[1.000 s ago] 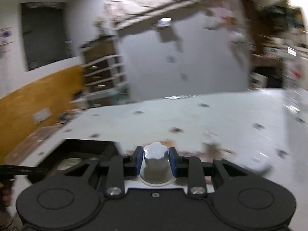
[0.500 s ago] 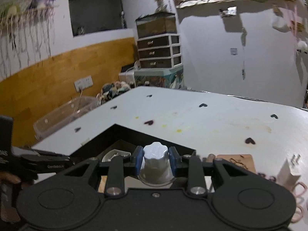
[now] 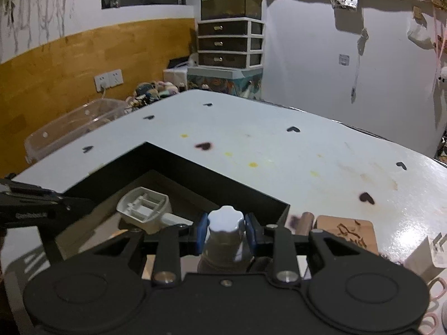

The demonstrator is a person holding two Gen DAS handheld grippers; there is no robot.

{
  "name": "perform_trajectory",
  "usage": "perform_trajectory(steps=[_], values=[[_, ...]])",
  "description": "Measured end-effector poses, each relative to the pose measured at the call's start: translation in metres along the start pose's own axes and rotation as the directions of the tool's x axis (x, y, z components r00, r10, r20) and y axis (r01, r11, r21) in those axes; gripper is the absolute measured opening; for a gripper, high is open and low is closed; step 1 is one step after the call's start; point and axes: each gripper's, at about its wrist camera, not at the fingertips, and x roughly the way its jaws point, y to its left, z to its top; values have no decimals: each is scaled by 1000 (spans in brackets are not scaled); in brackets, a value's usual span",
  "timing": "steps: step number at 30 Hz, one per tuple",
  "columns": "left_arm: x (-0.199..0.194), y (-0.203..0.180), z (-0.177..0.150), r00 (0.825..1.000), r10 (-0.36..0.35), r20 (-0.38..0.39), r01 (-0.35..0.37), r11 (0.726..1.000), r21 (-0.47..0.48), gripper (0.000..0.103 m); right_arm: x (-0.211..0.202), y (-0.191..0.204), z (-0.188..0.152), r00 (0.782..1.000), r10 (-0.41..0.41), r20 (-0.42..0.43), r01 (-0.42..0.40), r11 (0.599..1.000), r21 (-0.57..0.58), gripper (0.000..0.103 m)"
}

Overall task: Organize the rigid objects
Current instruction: 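Place the white knob object into the black box with the right gripper, then grasp the round white puck with the right gripper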

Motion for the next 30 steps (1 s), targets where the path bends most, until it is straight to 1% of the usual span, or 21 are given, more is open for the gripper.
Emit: perform_trajectory(steps=[2, 4, 6, 8, 11, 13, 15, 16, 18, 19, 21, 24, 30], values=[[0, 0, 0, 1000, 1, 0, -1, 1000, 0, 6, 0, 0, 0, 1000, -6, 2, 6, 1000, 0, 31], [0, 0, 0, 1000, 0, 0, 0, 1000, 0, 6, -2, 0, 1, 1000, -10, 7, 10, 1000, 1, 35], [0, 0, 0, 1000, 1, -1, -1, 1000, 0, 6, -6, -1, 2, 1000, -1, 12, 1, 1000, 12, 42], [1, 0, 0, 1000, 1, -2, -1, 1000, 2, 6, -10, -1, 3, 1000, 7, 16, -7, 1000, 21, 44], [1, 1, 0, 1000, -3, -3, 3, 1000, -3, 6, -17, -3, 4, 1000, 16, 23, -18, 999, 47, 45], [2, 1, 0, 1000, -3, -2, 3, 1000, -5, 6, -22, -5, 5, 999, 26, 30, -28, 997, 69, 48], [2, 1, 0, 1000, -3, -1, 3, 1000, -6, 6, -27, -6, 6, 999, 27, 42, -31, 996, 85, 59], [2, 1, 0, 1000, -3, 0, 3, 1000, -6, 6, -31, -7, 6, 998, 29, 50, -33, 995, 91, 62], [2, 1, 0, 1000, -3, 0, 3, 1000, -6, 6, -37, -8, 5, 997, 32, 68, -39, 993, 108, 72], [2, 1, 0, 1000, -2, 0, 2, 1000, -6, 6, -40, -9, 5, 997, 32, 76, -41, 993, 114, 74], [2, 1, 0, 1000, -1, -1, 1, 1000, -3, 6, -46, -11, 5, 996, 23, 86, -34, 992, 124, 80], [1, 1, 0, 1000, 1, 0, -1, 1000, -2, 6, -53, -18, 3, 995, -1, 96, -13, 989, 147, 83], [0, 1, 1, 1000, 5, -1, -5, 1000, 7, 6, -67, -43, -1, 990, -81, 113, 57, 977, 207, 86]])
